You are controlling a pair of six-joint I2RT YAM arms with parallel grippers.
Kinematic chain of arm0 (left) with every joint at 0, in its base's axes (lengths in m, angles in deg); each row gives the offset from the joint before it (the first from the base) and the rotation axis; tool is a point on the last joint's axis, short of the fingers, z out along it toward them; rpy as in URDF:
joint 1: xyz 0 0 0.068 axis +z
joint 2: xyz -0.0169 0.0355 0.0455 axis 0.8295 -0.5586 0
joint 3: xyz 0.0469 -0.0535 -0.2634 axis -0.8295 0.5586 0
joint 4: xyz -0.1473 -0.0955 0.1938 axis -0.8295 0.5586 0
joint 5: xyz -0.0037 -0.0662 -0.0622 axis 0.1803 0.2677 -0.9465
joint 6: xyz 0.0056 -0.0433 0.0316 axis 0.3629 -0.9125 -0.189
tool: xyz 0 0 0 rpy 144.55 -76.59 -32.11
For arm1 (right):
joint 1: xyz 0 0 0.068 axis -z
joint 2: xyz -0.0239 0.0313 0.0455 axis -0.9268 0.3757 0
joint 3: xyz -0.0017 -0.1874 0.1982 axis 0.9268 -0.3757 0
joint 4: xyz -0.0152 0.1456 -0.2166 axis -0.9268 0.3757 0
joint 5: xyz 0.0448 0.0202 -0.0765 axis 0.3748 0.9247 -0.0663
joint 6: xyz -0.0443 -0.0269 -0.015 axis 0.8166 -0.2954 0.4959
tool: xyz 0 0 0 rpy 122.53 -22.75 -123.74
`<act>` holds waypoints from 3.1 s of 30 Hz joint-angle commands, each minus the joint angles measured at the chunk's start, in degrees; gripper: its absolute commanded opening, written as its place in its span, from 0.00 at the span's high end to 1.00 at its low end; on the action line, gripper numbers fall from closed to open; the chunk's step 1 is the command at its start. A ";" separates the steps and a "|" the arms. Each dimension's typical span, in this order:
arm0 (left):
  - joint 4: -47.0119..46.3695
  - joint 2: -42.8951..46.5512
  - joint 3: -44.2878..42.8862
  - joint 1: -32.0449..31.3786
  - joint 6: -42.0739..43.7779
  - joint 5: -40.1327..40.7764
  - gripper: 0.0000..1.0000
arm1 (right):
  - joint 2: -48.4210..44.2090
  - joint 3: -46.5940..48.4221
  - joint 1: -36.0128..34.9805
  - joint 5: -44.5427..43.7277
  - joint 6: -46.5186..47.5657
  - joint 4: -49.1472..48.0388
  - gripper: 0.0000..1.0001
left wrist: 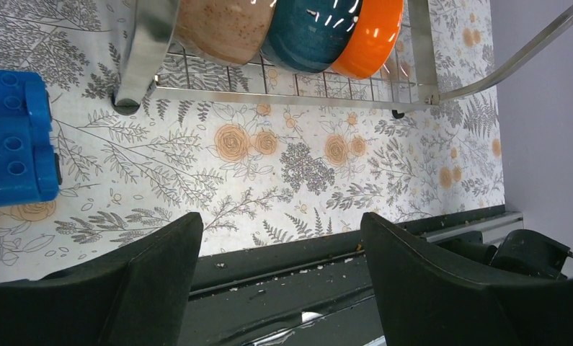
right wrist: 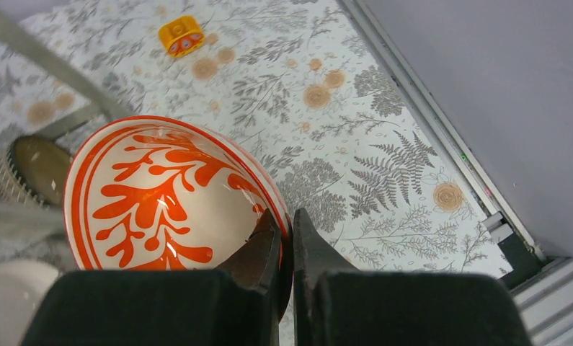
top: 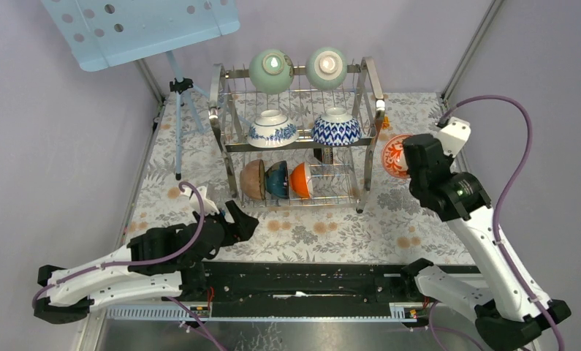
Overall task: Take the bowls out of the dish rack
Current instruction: Place the bowl at the center of the board.
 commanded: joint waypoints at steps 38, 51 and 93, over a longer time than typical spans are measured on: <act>12.27 11.94 -0.17 0.07 -9.15 25.48 0.09 | 52.67 6.42 44.21 39.82 -13.09 -46.14 1.00; 14.08 11.75 0.18 0.04 -10.26 25.49 0.09 | 60.93 16.67 44.56 40.21 -7.51 -41.77 1.00; 14.96 11.39 0.33 0.07 -11.22 25.67 0.09 | 64.50 15.59 44.66 40.97 -5.20 -41.48 0.66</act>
